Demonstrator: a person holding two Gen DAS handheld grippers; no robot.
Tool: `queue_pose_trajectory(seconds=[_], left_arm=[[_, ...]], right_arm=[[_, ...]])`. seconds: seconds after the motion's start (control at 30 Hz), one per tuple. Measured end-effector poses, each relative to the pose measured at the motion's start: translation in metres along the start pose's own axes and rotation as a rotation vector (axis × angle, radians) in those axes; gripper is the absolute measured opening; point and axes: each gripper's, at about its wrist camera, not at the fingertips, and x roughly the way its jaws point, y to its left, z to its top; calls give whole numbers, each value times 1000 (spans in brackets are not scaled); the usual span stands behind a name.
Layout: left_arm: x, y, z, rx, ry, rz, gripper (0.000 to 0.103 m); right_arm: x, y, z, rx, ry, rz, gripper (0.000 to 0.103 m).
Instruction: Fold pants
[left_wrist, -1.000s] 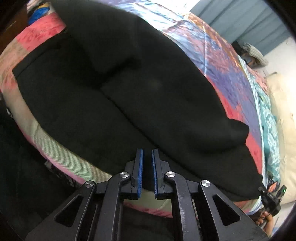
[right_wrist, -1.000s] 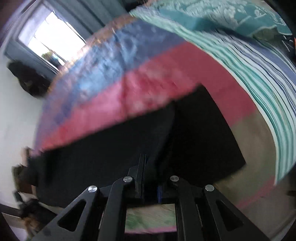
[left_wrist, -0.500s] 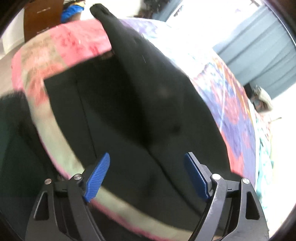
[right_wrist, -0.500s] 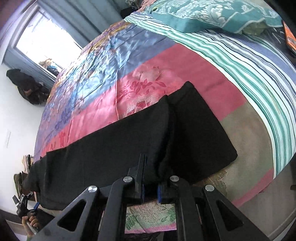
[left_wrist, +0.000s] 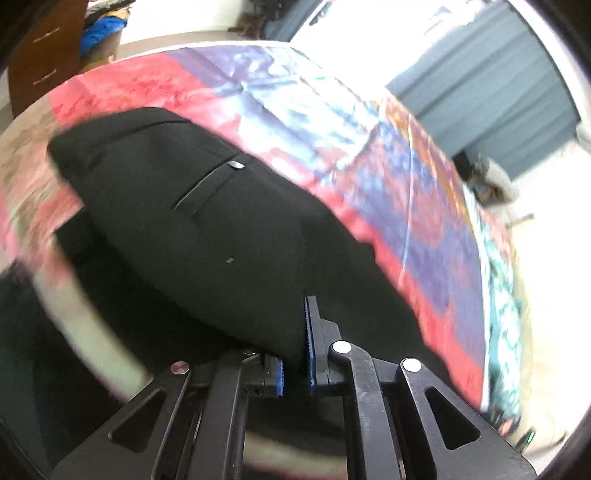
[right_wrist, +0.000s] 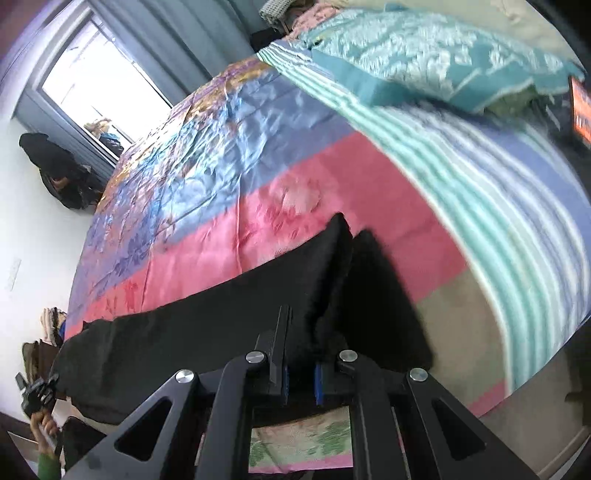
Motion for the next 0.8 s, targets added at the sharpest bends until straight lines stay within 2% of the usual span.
queue_pose_trajectory(seconds=[0.1,0.2,0.5,0.63,0.8], left_arm=[[7,14,-23,31,47,62,8],[17,18,-34,-13,77,89,8],[22,4,-31,8,73,110,9],[28,4,-34,26,82,138,9],[27,4,-32,52,62,171,8]], right_arm=[[12,-13,2,-3,78,-56,10],[27,-25,-2,16,124,-78,10],[25,-16,-4,-87,108,-136,10],[37,-25,-10,-71,162,-163,10],[33,-23,-16,-67,148,-156,10]])
